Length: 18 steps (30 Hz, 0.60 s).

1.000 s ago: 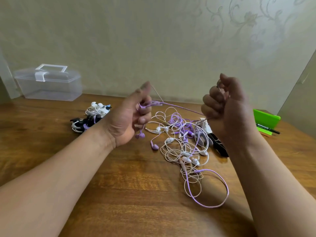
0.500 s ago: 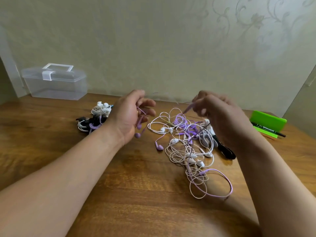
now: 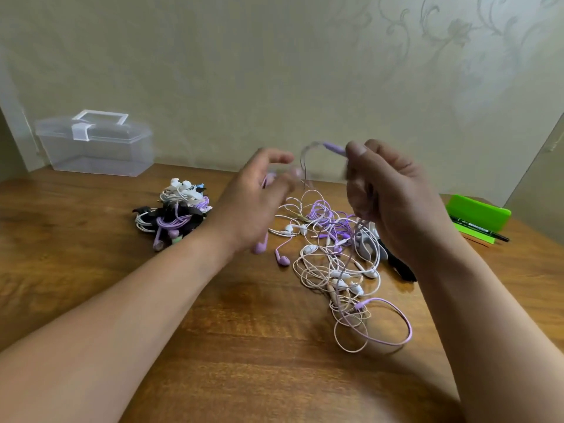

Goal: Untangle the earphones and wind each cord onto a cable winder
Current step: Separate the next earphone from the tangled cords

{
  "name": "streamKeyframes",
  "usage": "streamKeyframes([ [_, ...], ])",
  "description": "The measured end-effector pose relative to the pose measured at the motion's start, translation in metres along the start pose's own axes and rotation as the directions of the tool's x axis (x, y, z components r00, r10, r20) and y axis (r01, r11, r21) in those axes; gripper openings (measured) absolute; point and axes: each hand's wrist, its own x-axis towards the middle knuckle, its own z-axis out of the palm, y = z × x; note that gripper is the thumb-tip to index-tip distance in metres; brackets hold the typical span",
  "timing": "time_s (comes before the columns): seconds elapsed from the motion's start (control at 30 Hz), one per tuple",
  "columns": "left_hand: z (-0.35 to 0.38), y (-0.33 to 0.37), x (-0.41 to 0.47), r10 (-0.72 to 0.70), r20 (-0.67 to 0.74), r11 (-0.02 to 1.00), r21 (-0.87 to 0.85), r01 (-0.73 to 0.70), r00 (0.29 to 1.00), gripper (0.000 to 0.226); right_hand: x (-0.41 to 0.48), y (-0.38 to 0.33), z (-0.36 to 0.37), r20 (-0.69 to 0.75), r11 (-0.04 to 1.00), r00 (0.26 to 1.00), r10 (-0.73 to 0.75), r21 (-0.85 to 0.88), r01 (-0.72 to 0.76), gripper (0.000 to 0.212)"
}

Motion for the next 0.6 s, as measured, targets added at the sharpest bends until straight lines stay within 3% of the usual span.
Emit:
streamKeyframes([
  [0.1,0.002,0.011,-0.006,0.090,0.176,0.996,-0.013,-0.089,0.980,0.053,0.000,0.001,0.001,0.039,0.999,0.999,0.014,-0.049,-0.012,0.027],
  [0.17,0.005,0.011,-0.009,0.098,0.236,0.995,-0.025,-0.095,0.967,0.045,0.000,0.001,0.001,0.065,0.998,0.998,0.019,-0.069,-0.014,0.026],
  [0.23,0.007,0.005,-0.006,0.116,0.220,0.993,-0.012,-0.116,0.969,0.029,0.000,0.000,0.000,0.073,0.996,0.997,0.021,-0.090,-0.015,0.024],
  [0.33,0.000,-0.002,0.003,0.113,0.143,0.991,-0.083,-0.102,0.983,0.035,0.003,-0.004,-0.009,-0.010,0.994,0.999,-0.032,-0.102,0.031,0.025],
  [0.43,-0.011,-0.005,0.010,0.081,0.105,0.977,-0.206,-0.058,0.991,0.040,0.005,-0.015,-0.029,-0.070,0.996,0.996,-0.053,0.062,0.057,0.031],
  [0.47,-0.014,-0.006,0.012,0.086,0.102,0.973,-0.223,-0.062,0.991,0.042,0.004,-0.018,-0.037,-0.017,0.990,0.999,-0.031,0.137,0.033,0.032],
  [0.53,-0.017,-0.006,0.013,0.090,0.119,0.956,-0.290,-0.052,0.989,0.042,-0.003,-0.021,-0.053,0.226,0.979,0.974,0.013,0.193,-0.058,0.036],
  [0.6,-0.017,-0.004,0.012,0.067,0.191,0.914,-0.406,0.017,0.979,0.040,-0.011,-0.019,-0.064,0.525,0.975,0.845,0.105,0.114,-0.192,0.036],
])
